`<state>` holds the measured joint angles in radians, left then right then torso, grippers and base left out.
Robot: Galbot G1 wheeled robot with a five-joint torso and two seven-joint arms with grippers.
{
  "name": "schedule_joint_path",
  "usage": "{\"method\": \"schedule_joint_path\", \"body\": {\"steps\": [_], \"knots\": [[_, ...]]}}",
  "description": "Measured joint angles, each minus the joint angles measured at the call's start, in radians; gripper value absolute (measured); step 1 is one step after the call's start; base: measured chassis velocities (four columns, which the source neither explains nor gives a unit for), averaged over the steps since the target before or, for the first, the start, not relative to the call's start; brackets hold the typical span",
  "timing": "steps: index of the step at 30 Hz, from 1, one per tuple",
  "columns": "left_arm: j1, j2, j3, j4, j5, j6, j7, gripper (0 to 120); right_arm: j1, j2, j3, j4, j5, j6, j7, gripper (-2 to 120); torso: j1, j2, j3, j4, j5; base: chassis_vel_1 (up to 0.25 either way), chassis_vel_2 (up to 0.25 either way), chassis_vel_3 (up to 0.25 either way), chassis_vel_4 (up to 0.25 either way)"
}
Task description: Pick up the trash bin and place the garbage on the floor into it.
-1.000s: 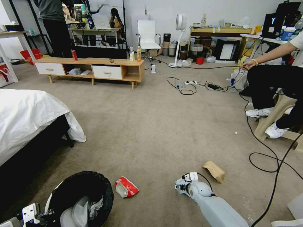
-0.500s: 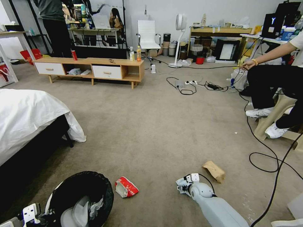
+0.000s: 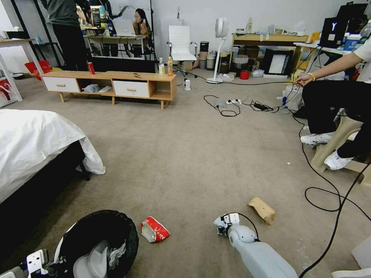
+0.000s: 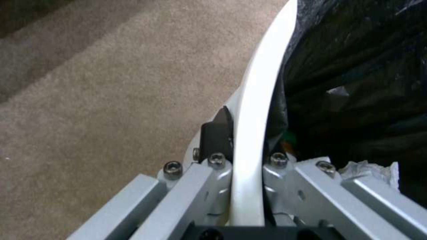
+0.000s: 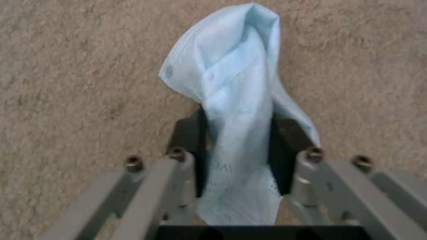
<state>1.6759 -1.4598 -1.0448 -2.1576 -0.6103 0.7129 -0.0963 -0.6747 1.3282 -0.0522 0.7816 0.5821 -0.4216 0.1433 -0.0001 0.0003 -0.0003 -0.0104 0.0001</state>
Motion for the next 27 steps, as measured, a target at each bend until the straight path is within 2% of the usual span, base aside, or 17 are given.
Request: {"method": "schedule_joint_path", "body": {"steps": [1,4,5,6,7,8,12,16,17,18,20,21,23,27], "knots": [[0.000,0.000,0.000,0.000,0.000,0.000,0.000,2,0.000,0.000,0.000,0.000,0.000,0.000,0.000,28,0.000,0.000,0.000,0.0000,0.0000,0.000,0.000,0.000,0.000],[-0.001,-0.001,0.003,0.002,0.001,0.000,0.000,2,-0.004,-0.001,0.000,0.001,-0.002,0.003,-0.001,14,0.000,0.000,0.000,-0.0004,0.0002,0.000,0.000,0.000,0.000],[-0.001,-0.001,0.003,0.002,0.001,0.000,0.000,2,-0.004,-0.001,0.000,0.001,-0.002,0.003,-0.001,14,0.000,0.000,0.000,-0.0004,0.0002,0.000,0.000,0.000,0.000],[-0.001,-0.001,0.003,0.002,0.001,0.000,0.000,2,-0.006,-0.002,0.001,0.001,-0.004,0.004,-0.001,10,0.000,0.000,0.000,-0.0003,0.0002,0.000,0.000,0.000,0.000],[-0.002,-0.002,0.004,0.003,0.004,-0.001,0.000,2,-0.017,-0.011,0.000,0.019,0.000,0.006,0.001,2,0.000,0.000,0.000,-0.0004,-0.0001,0.000,0.000,0.000,0.000],[-0.002,-0.003,0.006,0.004,0.006,-0.001,0.000,2,-0.032,-0.022,-0.005,0.049,0.011,0.004,0.004,0,0.000,0.000,0.000,-0.0010,0.0000,0.000,0.000,0.000,0.000],[-0.003,-0.004,0.008,0.004,0.007,-0.001,0.000,2,-0.044,-0.031,-0.010,0.075,0.021,0.000,0.007,0,0.000,0.000,0.000,-0.0011,0.0000,0.000,0.000,0.000,0.000],[-0.007,-0.006,0.013,0.003,0.010,-0.001,-0.001,2,-0.077,-0.069,-0.026,0.175,0.072,-0.016,0.025,0,0.000,0.000,0.000,-0.0003,0.0002,0.000,0.000,0.000,0.000],[-0.010,-0.006,0.016,0.002,0.011,-0.001,-0.001,2,-0.093,-0.101,-0.036,0.244,0.111,-0.023,0.038,0,0.000,0.000,0.000,-0.0005,0.0002,0.000,0.000,0.000,0.000],[-0.010,-0.006,0.016,0.002,0.011,-0.001,-0.001,2,-0.093,-0.101,-0.036,0.244,0.111,-0.023,0.038,0,0.000,0.000,0.000,-0.0005,0.0002,0.000,0.000,0.000,0.000],[-0.015,-0.006,0.020,-0.001,0.011,0.001,-0.001,2,-0.116,-0.192,-0.060,0.412,0.189,-0.035,0.060,0,0.000,0.000,0.000,-0.0007,-0.0001,0.000,0.000,0.000,0.000],[-0.015,-0.006,0.020,-0.001,0.011,0.001,-0.001,2,-0.116,-0.192,-0.060,0.412,0.189,-0.035,0.060,0,0.000,0.000,0.000,-0.0007,-0.0001,0.000,0.000,0.000,0.000],[-0.020,-0.005,0.022,-0.005,0.009,0.004,-0.002,2,-0.120,-0.257,-0.079,0.537,0.232,-0.026,0.074,0,0.000,0.000,0.000,-0.0007,0.0001,0.000,0.000,0.000,0.000],[-0.022,-0.004,0.022,-0.009,0.006,0.005,-0.003,2,-0.119,-0.290,-0.090,0.604,0.247,-0.013,0.079,0,0.000,0.000,0.000,-0.0007,-0.0002,0.000,0.000,0.000,0.000]]}}
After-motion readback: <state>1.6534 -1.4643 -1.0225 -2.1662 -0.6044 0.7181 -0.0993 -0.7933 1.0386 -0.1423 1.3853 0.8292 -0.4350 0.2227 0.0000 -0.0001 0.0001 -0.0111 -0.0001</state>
